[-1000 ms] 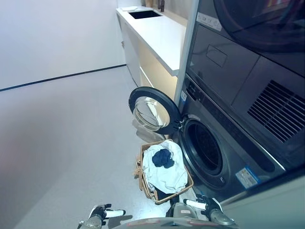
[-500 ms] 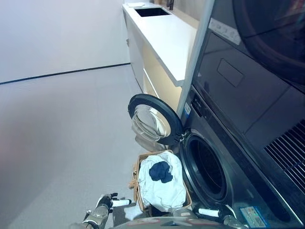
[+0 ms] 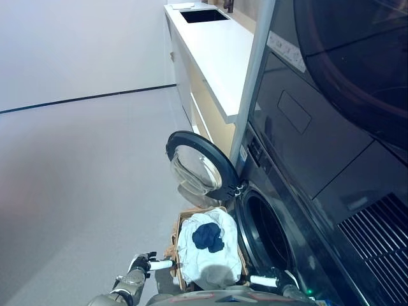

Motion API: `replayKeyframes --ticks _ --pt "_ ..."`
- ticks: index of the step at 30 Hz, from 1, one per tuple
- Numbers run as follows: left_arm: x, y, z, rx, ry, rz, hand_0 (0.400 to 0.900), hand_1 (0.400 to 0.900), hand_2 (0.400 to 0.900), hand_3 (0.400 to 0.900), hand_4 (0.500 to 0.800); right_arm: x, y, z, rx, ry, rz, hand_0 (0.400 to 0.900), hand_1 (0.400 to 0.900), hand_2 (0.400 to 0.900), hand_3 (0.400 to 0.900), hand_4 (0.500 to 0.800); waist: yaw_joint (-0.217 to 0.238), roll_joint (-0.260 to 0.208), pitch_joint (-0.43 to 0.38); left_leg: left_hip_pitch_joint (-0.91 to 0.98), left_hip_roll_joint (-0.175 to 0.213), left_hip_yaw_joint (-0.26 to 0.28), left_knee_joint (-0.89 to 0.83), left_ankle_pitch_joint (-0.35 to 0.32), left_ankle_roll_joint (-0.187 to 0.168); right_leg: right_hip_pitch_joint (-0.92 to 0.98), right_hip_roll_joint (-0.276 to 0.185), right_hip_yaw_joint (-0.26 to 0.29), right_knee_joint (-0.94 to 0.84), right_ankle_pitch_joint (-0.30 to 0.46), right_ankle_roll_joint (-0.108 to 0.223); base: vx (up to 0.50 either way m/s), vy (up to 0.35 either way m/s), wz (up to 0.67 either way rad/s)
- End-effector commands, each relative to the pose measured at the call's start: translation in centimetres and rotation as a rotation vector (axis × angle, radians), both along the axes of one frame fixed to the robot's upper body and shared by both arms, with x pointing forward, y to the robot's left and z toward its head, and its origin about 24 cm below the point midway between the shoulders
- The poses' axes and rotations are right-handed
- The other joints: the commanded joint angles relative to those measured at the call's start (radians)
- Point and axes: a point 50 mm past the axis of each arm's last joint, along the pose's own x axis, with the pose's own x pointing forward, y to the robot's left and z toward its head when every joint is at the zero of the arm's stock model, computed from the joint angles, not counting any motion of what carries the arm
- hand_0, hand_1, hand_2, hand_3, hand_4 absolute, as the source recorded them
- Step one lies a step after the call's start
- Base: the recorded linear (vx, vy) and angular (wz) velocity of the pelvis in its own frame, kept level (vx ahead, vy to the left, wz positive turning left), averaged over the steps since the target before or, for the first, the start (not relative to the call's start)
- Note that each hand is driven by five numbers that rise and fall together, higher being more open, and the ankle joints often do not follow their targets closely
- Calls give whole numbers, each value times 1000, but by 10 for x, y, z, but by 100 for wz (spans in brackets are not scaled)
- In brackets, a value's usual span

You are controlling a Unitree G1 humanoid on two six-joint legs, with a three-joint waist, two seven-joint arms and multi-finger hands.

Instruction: Put the clothes in the basket into the washing machine.

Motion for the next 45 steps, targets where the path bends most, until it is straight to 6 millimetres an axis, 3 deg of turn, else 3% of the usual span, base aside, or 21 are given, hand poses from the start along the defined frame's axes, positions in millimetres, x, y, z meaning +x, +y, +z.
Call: replayKeyframes --ticks 1,4,6,9,12,13,14,15,19,27,33,39,45 --pt "27 20 16 59 -117 4 900 900 900 900 800 29 -53 24 -166 -126 -39 900 900 900 900 800 9 -6 18 -56 32 3 -248 177 40 49 0 39 10 41 137 230 128 -59" --pt "25 21 15 66 -121 1 900 900 900 900 800 32 -52 25 -173 -137 -8 900 900 900 900 800 45 32 22 -75 70 -118 -454 301 4 107 18 96 2 8 150 276 161 -76" --pt "21 24 14 79 -111 8 900 900 900 900 800 36 -51 26 -169 -146 14 900 900 900 900 800 56 52 15 -67 100 -137 -505 327 -19 139 8 138 8 -18 164 295 219 -99" --pt "13 25 11 115 -89 -9 900 900 900 900 800 44 -46 27 -162 -162 55 900 900 900 900 800 62 76 -10 -42 99 -93 -476 293 -16 171 -48 177 19 -53 199 251 303 -112" --pt "21 30 16 188 -115 -67 900 900 900 900 800 52 -47 31 -167 -190 56 900 900 900 900 800 61 69 6 -74 68 1 -396 244 -5 128 -115 190 47 -38 234 111 259 -107" --pt "25 32 18 201 -131 -65 900 900 900 900 800 58 -47 33 -169 -206 55 900 900 900 900 800 67 65 18 -79 74 40 -384 235 -8 94 -139 172 40 -15 250 -123 181 -160" --pt "32 35 22 224 -155 -63 900 900 900 900 800 65 -45 36 -173 -222 71 900 900 900 900 800 82 62 34 -94 83 76 -378 227 -10 53 -172 119 27 10 260 -284 128 -116" --pt "48 37 31 266 -206 -77 900 900 900 900 800 76 -44 40 -184 -252 94 900 900 900 900 800 84 56 59 -137 86 97 -362 226 -12 9 -197 75 12 39 270 -336 87 -63" --pt "113 42 77 432 -428 -188 900 900 900 900 800 113 -35 59 -188 -394 115 900 900 900 900 800 59 27 159 -261 82 94 -309 238 -17 -98 -198 63 -5 93 271 -239 44 -5" --pt "194 52 165 722 -710 -192 900 900 900 900 800 174 -10 98 -206 -612 199 900 900 900 900 800 22 -31 295 -418 111 116 -270 249 -19 -311 -193 53 24 156 295 -158 39 -26" --pt "227 52 222 905 -862 -162 900 900 900 900 800 206 8 135 -191 -821 229 900 900 900 900 800 -19 -59 350 -567 128 106 -213 260 -26 -474 -188 38 71 184 303 -106 -3 -9" --pt "244 36 256 944 -987 -155 900 900 900 900 800 214 16 157 -172 -958 234 900 900 900 900 800 -59 -60 368 -712 135 82 -143 252 -39 -634 -185 55 136 188 301 -94 -18 2" --pt "256 36 292 1002 -1073 -93 900 900 900 900 800 218 22 188 -136 -1134 228 900 900 900 900 800 -108 -68 345 -867 140 84 -100 249 -54 -810 -177 83 156 214 314 -95 -9 -13"
